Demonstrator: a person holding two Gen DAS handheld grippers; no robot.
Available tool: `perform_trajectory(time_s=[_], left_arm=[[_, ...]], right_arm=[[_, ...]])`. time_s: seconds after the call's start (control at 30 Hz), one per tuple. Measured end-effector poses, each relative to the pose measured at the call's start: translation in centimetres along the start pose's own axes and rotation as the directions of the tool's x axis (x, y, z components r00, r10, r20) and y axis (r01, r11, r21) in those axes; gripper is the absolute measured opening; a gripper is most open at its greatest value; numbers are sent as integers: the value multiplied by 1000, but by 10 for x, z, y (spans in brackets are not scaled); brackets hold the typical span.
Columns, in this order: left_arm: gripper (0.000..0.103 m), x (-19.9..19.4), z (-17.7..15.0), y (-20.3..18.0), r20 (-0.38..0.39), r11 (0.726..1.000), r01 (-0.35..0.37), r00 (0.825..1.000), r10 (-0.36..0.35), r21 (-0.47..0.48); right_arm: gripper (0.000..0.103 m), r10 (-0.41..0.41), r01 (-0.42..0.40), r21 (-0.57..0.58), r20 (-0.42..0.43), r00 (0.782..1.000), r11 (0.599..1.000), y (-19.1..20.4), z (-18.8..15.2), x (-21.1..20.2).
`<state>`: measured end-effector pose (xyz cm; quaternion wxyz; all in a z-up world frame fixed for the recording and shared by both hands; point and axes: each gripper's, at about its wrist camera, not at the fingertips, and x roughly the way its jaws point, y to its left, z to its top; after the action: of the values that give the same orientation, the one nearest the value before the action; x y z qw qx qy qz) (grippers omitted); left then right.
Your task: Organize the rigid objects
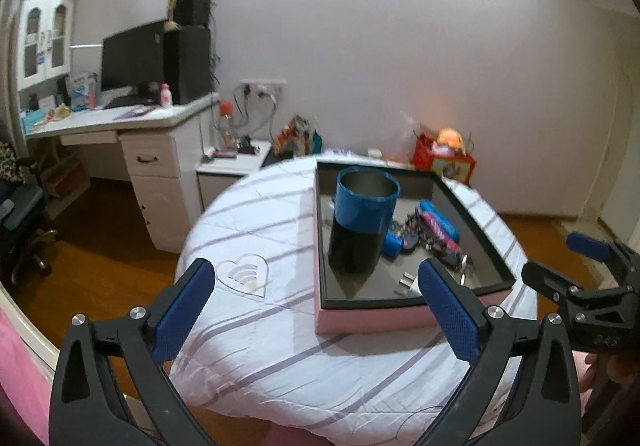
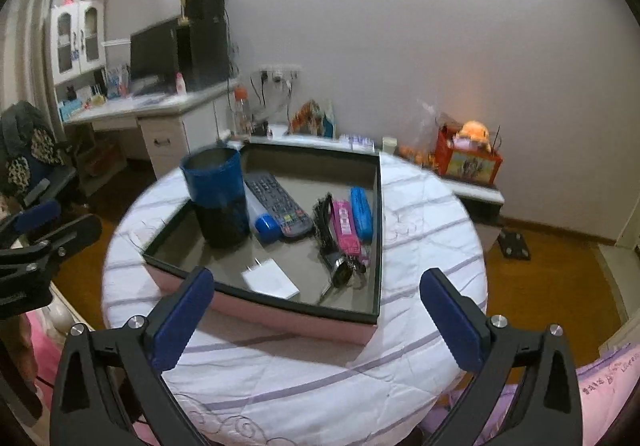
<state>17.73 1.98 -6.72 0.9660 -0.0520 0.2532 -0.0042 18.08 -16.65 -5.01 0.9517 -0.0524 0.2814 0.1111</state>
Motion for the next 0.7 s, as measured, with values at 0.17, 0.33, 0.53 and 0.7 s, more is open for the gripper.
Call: perform_trajectory(time_s=[0.17,0.33,0.53,0.7], left_arm=[[103,-24,-5,-1,25,1000,5,1000,-5,10],[103,-46,-12,-8,35,999,18,999,-20,49],[103,-77,-12,-17,77,995,18,997,-25,94],[103,-98,-6,-21,112,993,8,993,-21,116]], right_arm=[[103,-27,27,-8,73,997,1000,11,-3,-29],[103,-38,41,-31,116,992,999,25,-10,-55],[103,-38,44,-33,154,987,998,37,-14,-80],[103,-52,58,-25,195,979,998,39,-13,-102]])
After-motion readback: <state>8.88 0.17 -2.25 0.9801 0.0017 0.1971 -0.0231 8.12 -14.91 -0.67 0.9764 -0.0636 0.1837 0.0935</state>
